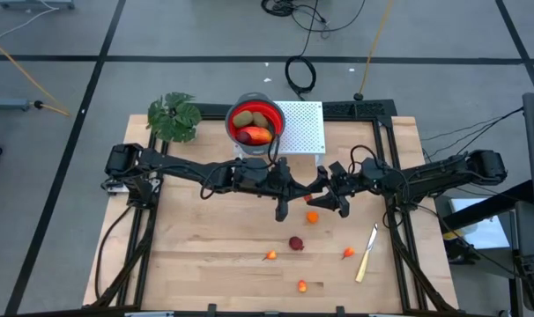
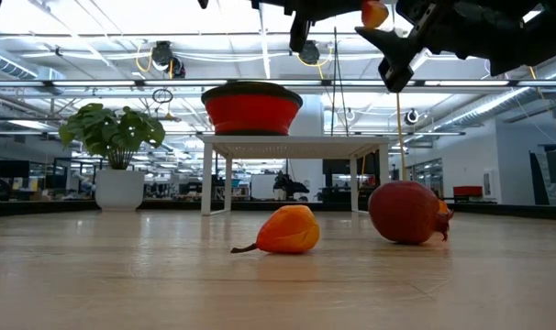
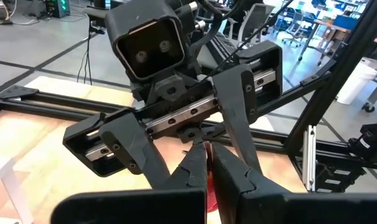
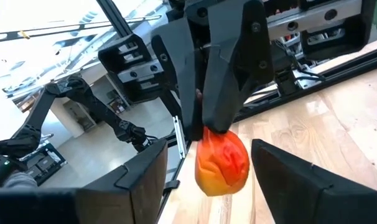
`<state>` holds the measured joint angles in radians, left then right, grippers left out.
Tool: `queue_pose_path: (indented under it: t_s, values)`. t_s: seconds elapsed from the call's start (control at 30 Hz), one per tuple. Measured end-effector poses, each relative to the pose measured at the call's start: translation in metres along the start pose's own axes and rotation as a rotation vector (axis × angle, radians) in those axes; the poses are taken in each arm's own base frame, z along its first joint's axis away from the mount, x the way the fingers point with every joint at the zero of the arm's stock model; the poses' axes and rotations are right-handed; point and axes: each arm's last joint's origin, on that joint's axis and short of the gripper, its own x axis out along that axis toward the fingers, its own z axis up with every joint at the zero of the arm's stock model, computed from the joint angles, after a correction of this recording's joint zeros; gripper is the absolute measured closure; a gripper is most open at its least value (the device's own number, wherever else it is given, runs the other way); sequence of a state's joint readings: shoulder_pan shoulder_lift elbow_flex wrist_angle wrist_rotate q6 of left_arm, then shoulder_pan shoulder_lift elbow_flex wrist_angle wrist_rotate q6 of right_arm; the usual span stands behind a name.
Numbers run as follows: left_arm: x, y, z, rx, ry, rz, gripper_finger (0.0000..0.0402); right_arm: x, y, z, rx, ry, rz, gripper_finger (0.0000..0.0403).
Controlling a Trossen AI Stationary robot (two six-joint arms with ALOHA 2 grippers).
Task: Pick & Place Fruit
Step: Put the top right peach into the red strainer bowl
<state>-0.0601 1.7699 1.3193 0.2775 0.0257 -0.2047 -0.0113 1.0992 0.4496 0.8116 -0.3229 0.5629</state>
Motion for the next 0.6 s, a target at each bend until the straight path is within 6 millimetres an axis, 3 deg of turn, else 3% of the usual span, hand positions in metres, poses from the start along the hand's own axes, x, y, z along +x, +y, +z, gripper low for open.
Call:
queue_pose_path:
  t_s: [0.27,0.6]
  values:
    - [-0.010,-0.002,0.007,-0.020,0.022,0.004,0.0401,0.000,0.000,0.000,0.000,0.003,-0.006,0.0183]
    - [-0.045,-0.002,0.035,0.031,0.017,0.143,0.0401,0.000,-0.003,-0.005,0.020,0.046,-0.037,0.0189]
